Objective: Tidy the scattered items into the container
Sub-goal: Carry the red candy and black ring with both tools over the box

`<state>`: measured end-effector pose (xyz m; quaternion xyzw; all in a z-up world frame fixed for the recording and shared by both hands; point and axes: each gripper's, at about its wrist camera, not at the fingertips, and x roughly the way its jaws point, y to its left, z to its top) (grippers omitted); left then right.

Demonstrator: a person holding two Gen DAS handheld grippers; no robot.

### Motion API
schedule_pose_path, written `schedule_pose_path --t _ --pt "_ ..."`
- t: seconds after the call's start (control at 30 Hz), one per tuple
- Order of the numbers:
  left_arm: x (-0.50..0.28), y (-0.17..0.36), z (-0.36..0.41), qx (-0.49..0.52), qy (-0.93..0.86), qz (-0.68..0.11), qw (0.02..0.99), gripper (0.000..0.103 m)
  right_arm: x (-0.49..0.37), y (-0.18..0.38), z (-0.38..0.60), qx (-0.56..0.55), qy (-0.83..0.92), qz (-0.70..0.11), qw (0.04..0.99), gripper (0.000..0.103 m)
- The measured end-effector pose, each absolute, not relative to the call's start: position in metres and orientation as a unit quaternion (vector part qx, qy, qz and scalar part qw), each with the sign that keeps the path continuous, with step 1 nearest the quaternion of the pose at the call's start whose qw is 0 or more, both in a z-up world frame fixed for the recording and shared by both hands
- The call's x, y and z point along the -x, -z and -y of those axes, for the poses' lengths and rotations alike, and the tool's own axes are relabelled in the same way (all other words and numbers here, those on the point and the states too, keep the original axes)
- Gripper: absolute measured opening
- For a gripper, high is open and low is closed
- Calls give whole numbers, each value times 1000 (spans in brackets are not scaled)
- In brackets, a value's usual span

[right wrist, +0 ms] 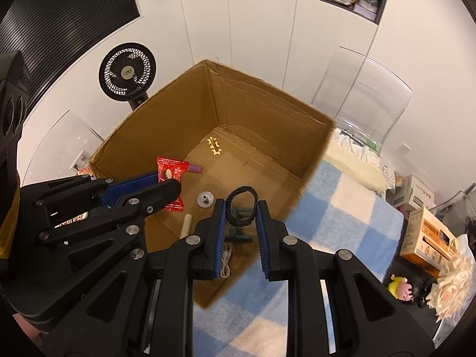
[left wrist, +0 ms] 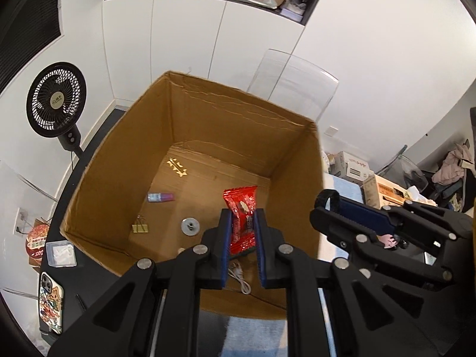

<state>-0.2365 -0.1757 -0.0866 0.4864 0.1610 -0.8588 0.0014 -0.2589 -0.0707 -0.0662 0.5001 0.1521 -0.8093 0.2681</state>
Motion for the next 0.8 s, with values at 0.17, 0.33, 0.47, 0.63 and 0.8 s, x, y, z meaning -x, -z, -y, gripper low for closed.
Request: schedule_pose_path --t 0.17,0.33,0.47,0.63,0.8 --pt "245 97 191 -494 854 -164 6 15 267 76 88 -507 802 -156 274 21" --pt "254 107 199 -500 850 -165 8 15 276 88 99 -515 796 -160 276 21" --pt "258 117 207 -509 844 -170 14 15 282 96 104 -521 791 -163 278 21" --pt "259 127 215 -517 837 -177 20 15 290 105 108 -528 789 -161 271 23" --pt "261 135 223 -524 832 -180 33 15 290 112 110 -528 789 -165 267 25"
